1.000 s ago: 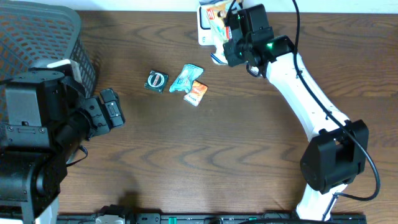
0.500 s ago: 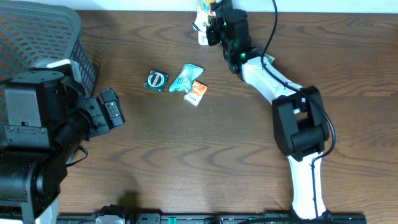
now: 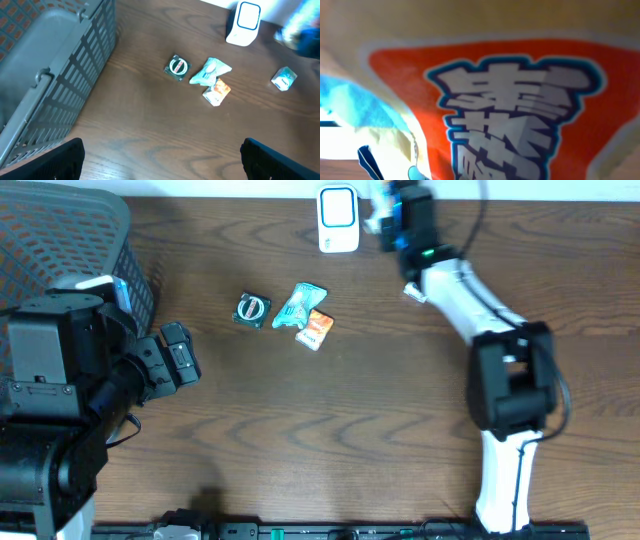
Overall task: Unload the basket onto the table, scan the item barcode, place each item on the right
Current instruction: 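Carry the white bag right and drop it at the table's right edge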
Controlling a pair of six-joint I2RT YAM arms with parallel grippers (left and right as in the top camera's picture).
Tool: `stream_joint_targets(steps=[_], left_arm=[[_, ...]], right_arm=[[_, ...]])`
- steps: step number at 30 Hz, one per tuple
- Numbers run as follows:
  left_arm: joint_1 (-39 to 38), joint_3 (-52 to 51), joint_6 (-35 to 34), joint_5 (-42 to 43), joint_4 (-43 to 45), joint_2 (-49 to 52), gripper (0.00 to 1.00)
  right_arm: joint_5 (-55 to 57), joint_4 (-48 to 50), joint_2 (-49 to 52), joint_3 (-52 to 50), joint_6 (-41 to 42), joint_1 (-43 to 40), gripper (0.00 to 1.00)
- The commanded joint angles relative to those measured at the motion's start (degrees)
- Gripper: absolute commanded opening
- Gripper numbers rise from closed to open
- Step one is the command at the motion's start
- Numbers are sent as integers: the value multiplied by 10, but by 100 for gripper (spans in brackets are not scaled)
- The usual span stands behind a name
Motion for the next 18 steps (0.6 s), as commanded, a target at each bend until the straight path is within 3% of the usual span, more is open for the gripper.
stream_joint_targets(steps=[1,6,12,13,16,18], left_arm=[[1,4,1,-3,-2,-1,98],[1,4,1,-3,-2,-1,98],[1,4,1,-3,-2,-1,98],[1,4,1,-3,-2,-1,97],[1,4,1,-3,-2,-1,98],[1,4,1,-3,-2,-1,98]], right_arm=[[77,-59,-49,12,8,-72,1],[84,-181,-49,11,35,-162,1],[75,-258,-47,11,38,-263,3],[70,-269,-47,11,38,-273,16],[53,-299,-47,11,39,-293,88],[45,-309,-50,11,39,-293,99]])
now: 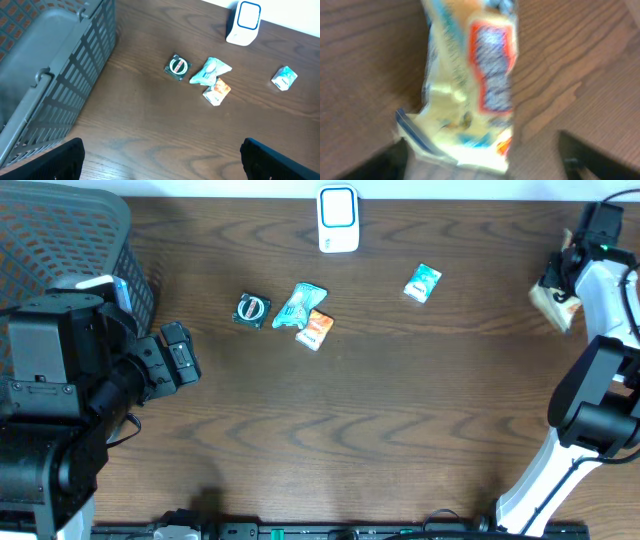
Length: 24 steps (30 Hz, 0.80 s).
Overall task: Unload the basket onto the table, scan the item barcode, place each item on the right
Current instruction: 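Carry the white bag right and drop it at the table's right edge, then grasp the small green wipes pack near the right with right gripper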
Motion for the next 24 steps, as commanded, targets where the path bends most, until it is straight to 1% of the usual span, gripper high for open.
stream_joint_targets(steps=[1,2,5,7,9,10,11,12,13,15,16,19,22,23,24], left_arm=[[1,4,1,-3,-2,-1,98],[1,4,1,-3,-2,-1,98],[1,4,1,-3,-2,-1,98],[1,4,1,-3,-2,-1,98],[1,4,1,-3,-2,-1,98],[1,4,1,-3,-2,-1,98],[1,4,1,-3,-2,-1,97],[1,4,1,-3,-2,-1,98],[1,4,1,-3,-2,-1,98],[1,4,1,-3,-2,-1,98],[1,4,1,-3,-2,-1,98],[1,4,1,-3,-2,-1,98],[1,4,1,-3,-2,-1,98],[1,4,1,-3,-2,-1,98],[1,4,1,-3,-2,-1,98]], right_arm=[[-27,-14,-17,6,5,10,99],[-49,-19,-26,6,5,14,99],[-230,-21,-64,6,5,28,99],[-417,-21,-87,6,5,40,99],[-506,-20,-90,6,5,52,99],[-528,-21,-88,6,5,61,99],[-525,-21,-80,5,5,77,97],[-508,-25,-72,5,7,90,91],[-482,-31,-62,5,23,102,84],[-435,-38,-45,5,66,122,73],[-407,-42,-29,5,95,136,70],[-403,-33,12,5,102,166,69],[-403,-16,50,5,102,190,60],[-399,-6,64,5,102,199,58],[-387,0,72,5,103,204,54]])
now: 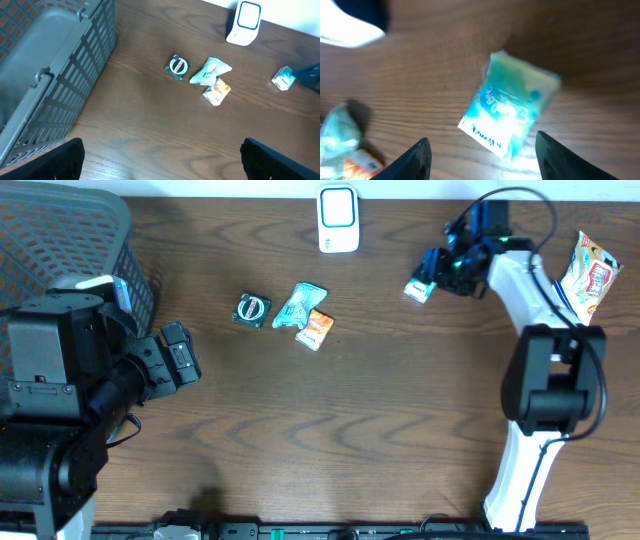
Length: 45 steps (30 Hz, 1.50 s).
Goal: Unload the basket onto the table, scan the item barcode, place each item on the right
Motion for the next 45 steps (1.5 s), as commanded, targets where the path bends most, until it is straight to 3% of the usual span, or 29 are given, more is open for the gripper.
stream_joint_targets(steps=[1,6,12,16,21,25,29,33,37,40,45], left_arm=[[1,4,1,-3,-2,-1,98],[1,4,1,-3,-2,-1,97],[1,4,1,-3,-2,-1,97],[1,4,1,-3,-2,-1,98],[1,4,1,-3,-2,-1,98],[1,4,1,-3,-2,-1,98],[1,4,1,-3,-2,-1,98],[1,4,1,-3,-2,-1,98],[1,4,1,-3,-2,-1,98],[1,4,1,-3,-2,-1,98],[1,4,1,-3,-2,-1,98]], right_arm=[[39,16,27,2,15,21,51],[151,-9,39,2,25,34,41],[244,-131,-1,2,25,35,27],[255,-171,-55,2,14,43,38],[277,-115,-91,2,-45,71,50],[334,-100,-65,2,-61,96,48],[439,-102,-25,2,5,114,48],[454,-101,23,2,10,117,49],[454,-106,57,2,10,117,35],[452,-118,55,2,10,117,4],[372,-130,4,5,-5,116,1]])
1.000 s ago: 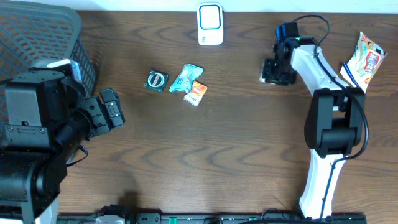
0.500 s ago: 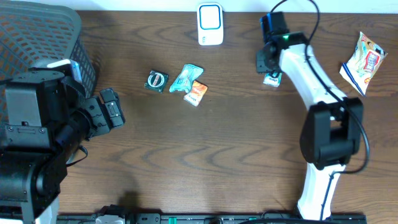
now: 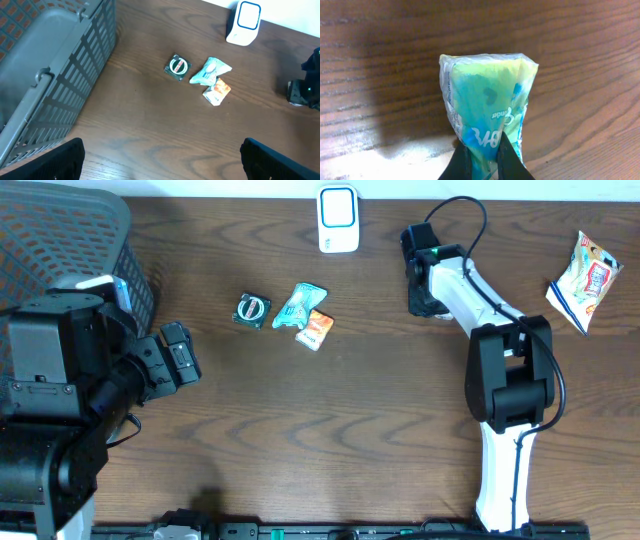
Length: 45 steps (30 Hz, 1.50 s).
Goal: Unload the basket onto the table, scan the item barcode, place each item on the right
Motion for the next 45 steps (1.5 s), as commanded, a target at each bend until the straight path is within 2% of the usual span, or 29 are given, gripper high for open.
stream_joint_targets(steps=[1,6,10,17,21,22,24,26,30,35,36,41,45], left_arm=[[1,4,1,-3,-2,-1,98],[1,4,1,-3,-2,-1,98],[1,4,1,-3,-2,-1,97],[1,4,1,-3,-2,-1,98],[1,4,1,-3,-2,-1,98],[1,4,1,-3,-2,-1,98],[1,4,1,-3,-2,-1,98],[1,4,1,-3,-2,-1,97],[1,4,1,-3,-2,-1,97],[1,4,1,-3,-2,-1,98],[1,4,1,-3,-2,-1,98],[1,4,1,-3,-2,-1,98],[1,4,1,-3,-2,-1,98]], right_arm=[[-108,-7,-40,-2,-18,-3,1],[-379,-27,-99,-2,-79,-18,1],[-642,-60,-90,-17,-166,-30,1],[-851,40,-86,-181,-158,-37,1],[-841,95,-86,-244,-111,-54,3],[-788,97,-86,-253,-109,-66,10],[-732,92,-87,-251,-109,-75,12],[-658,44,-97,-224,-109,-95,26],[-564,-26,-121,-164,-110,-113,38],[-546,-85,-146,-102,-126,-110,47],[-547,-94,-155,-92,-126,-105,59],[-549,-97,-161,-91,-126,-80,91],[-549,-96,-161,-91,-126,-64,99]])
